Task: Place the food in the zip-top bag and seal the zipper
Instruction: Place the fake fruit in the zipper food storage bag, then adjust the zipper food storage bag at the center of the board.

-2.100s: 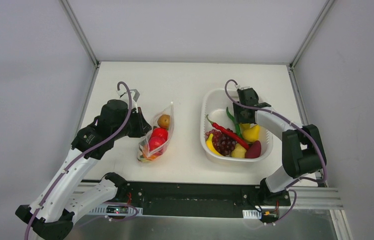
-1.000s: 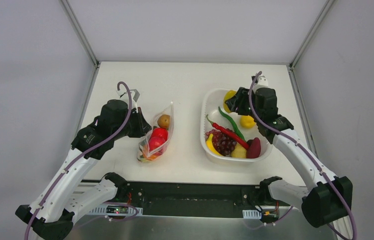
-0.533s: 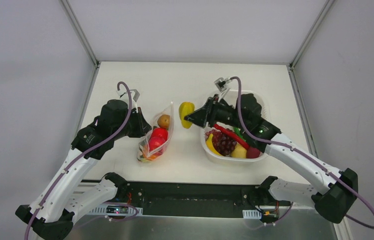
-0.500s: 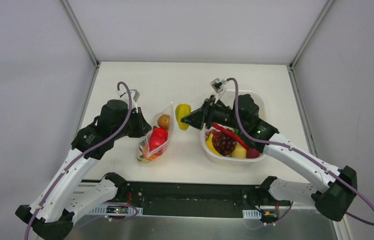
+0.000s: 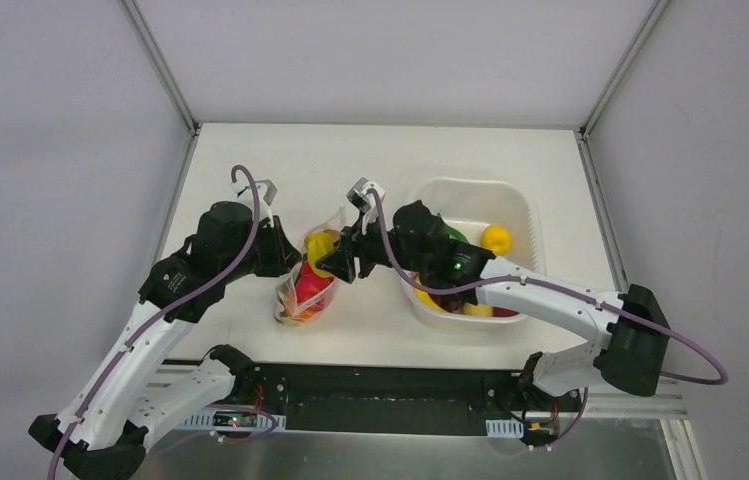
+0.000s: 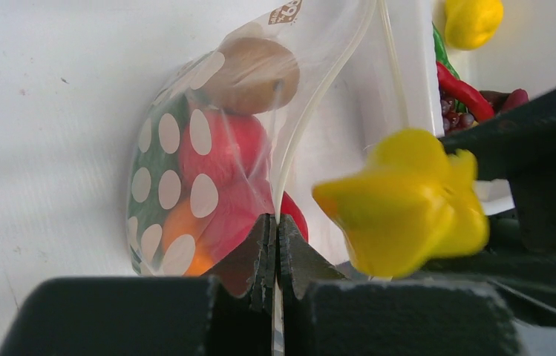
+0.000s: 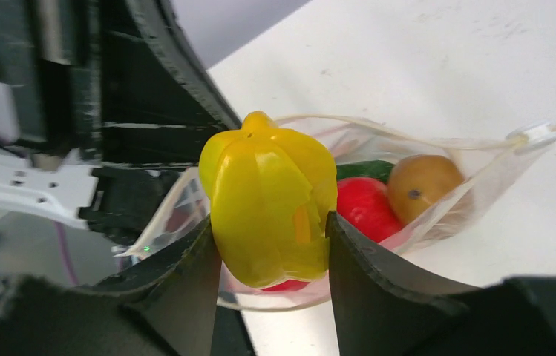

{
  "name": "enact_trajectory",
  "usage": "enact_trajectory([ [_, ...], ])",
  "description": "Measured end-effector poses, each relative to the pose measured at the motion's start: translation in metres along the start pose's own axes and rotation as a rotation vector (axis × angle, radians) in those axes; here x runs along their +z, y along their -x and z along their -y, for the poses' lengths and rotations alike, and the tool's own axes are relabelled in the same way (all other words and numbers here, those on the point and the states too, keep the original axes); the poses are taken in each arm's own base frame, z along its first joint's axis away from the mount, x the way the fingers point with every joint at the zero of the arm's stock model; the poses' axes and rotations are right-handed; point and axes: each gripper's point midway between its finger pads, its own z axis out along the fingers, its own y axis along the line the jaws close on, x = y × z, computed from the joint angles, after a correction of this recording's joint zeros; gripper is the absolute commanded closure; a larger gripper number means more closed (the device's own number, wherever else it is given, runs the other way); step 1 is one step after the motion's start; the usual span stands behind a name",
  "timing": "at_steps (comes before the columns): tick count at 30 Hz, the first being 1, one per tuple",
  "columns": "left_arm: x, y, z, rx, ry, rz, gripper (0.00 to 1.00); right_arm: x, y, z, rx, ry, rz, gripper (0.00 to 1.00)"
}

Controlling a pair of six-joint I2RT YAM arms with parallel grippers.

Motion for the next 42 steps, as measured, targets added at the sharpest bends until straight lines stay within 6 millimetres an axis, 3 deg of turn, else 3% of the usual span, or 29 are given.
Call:
enact_trajectory([
  [3, 0.000, 0.000, 0.000, 0.000, 0.000, 0.001, 1.00, 0.009, -0.006, 0.014, -0.057, -0.057, -0.025, 0.35],
  [8, -0.001, 0.001, 0.001, -0.001, -0.002, 0.004, 1.00, 0.012, -0.008, 0.022, -0.128, -0.098, -0.055, 0.25],
  [14, -0.003, 0.006, 0.001, -0.001, 0.001, 0.018, 1.00, 0.004, 0.007, 0.013, -0.131, -0.086, -0.030, 0.24],
  [19, -0.003, 0.006, 0.001, 0.000, 0.001, 0.018, 1.00, -0.025, 0.043, 0.007, -0.101, -0.131, 0.086, 0.25],
  [22, -0.003, 0.006, 0.002, 0.000, 0.002, 0.016, 1.00, -0.043, 0.067, 0.019, -0.031, -0.211, 0.170, 0.32],
  [25, -0.003, 0.006, 0.002, 0.004, 0.001, 0.015, 1.00, -0.051, 0.075, 0.048, 0.077, -0.270, 0.194, 0.35],
  [29, -0.003, 0.005, 0.004, 0.021, -0.014, 0.007, 1.00, -0.051, 0.061, 0.093, 0.198, -0.329, 0.155, 0.37],
  [36, -0.006, -0.002, 0.014, 0.084, -0.089, -0.030, 1.00, -0.063, -0.002, 0.130, 0.184, -0.335, 0.021, 0.45],
  [40, -0.011, -0.003, 0.026, 0.113, -0.155, -0.056, 1.00, -0.087, -0.005, 0.144, 0.131, -0.337, 0.026, 0.46],
  [42, -0.013, 0.000, 0.032, 0.121, -0.180, -0.056, 1.00, -0.099, -0.001, 0.135, 0.088, -0.307, 0.053, 0.46],
])
